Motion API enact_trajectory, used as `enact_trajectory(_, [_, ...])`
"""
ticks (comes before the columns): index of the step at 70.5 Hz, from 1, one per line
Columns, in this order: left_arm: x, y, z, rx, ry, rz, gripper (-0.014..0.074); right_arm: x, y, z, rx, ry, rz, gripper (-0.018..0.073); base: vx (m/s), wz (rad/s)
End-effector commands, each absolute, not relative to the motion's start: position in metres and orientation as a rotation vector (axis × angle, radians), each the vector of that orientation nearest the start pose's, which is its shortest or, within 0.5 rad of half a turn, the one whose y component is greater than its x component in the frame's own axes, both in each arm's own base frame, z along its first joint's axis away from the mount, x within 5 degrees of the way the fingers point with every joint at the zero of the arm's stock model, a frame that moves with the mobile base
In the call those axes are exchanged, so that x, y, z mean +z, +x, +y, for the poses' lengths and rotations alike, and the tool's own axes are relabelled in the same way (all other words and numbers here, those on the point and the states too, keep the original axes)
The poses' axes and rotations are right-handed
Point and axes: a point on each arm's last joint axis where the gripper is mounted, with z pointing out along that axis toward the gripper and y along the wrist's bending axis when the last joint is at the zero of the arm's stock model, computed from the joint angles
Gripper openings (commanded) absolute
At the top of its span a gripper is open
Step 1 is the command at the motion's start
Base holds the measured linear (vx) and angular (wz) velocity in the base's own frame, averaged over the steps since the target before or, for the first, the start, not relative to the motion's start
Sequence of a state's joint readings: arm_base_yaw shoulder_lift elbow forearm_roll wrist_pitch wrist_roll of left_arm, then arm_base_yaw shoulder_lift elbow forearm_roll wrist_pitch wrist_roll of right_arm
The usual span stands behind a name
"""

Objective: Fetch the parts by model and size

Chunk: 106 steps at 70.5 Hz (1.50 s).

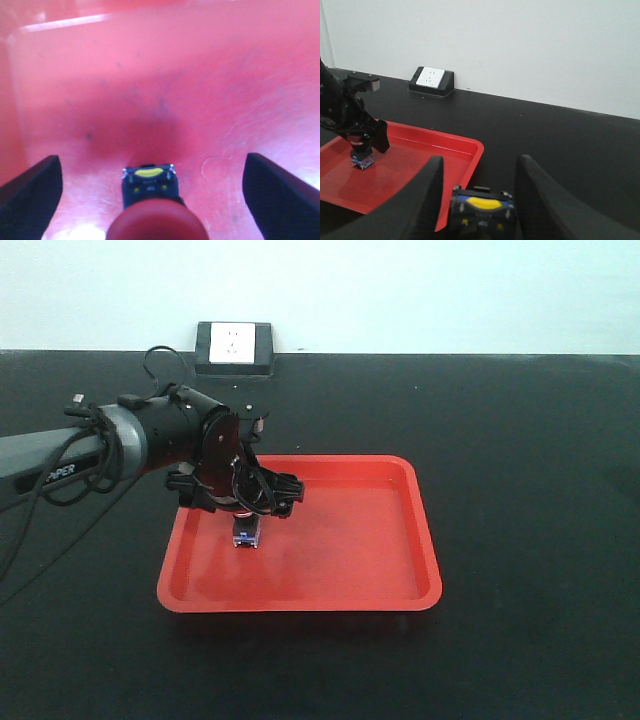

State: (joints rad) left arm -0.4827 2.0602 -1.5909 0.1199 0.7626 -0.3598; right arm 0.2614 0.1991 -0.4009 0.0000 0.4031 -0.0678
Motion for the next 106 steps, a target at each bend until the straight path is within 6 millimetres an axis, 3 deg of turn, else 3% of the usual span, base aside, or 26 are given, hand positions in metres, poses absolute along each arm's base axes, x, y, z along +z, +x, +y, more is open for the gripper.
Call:
enact_trajectory(1, [0.253, 0.395, -0.196, -0.129, 0.275, 2.543, 0.0687, 0.314, 0.054, 0.014, 0.145, -0.261, 1.572, -0.0005, 0.0, 0.0])
enact_trajectory(19, [0.303, 0.38, -0.168, 0.084, 0.34, 2.445, 0.0623, 0.314, 0.054, 0.014, 0.145, -0.261, 1.573, -0.0005, 0.0, 0.0])
enact_trajectory(30, [0.333, 0.37, -0.146, 0.08, 0.37, 2.405, 0.0584, 0.314, 0.054, 0.014, 0.145, -0.261, 1.573, -0.0005, 0.0, 0.0])
enact_trajectory(44, [0.371, 0.354, -0.107, 0.071, 0.342, 2.338, 0.0538, 0.314, 0.054, 0.014, 0.152, -0.258, 1.574, -0.0005, 0.0, 0.0])
enact_trajectory(53, [0.381, 0.336, -0.073, 0.11, 0.291, 2.297, 0.0506, 0.314, 0.053, 0.016, 0.193, -0.237, 1.578, -0.0005, 0.0, 0.0])
enact_trajectory(69, [0.38, 0.28, -0.033, 0.134, 0.221, 2.183, 0.0422, 0.314, 0.053, 0.016, 0.215, -0.226, 1.579, -0.0005, 0.0, 0.0])
enact_trajectory(92, [0.389, 0.177, -0.016, 0.117, 0.203, 1.93, 0.019, 0.314, 0.053, 0.016, 0.216, -0.226, 1.579, -0.0005, 0.0, 0.0])
enact_trajectory(106, [0.375, 0.135, -0.009, 0.131, 0.207, 1.849, 0.0037, 0.315, 0.053, 0.016, 0.214, -0.227, 1.575, -0.0005, 0.0, 0.0])
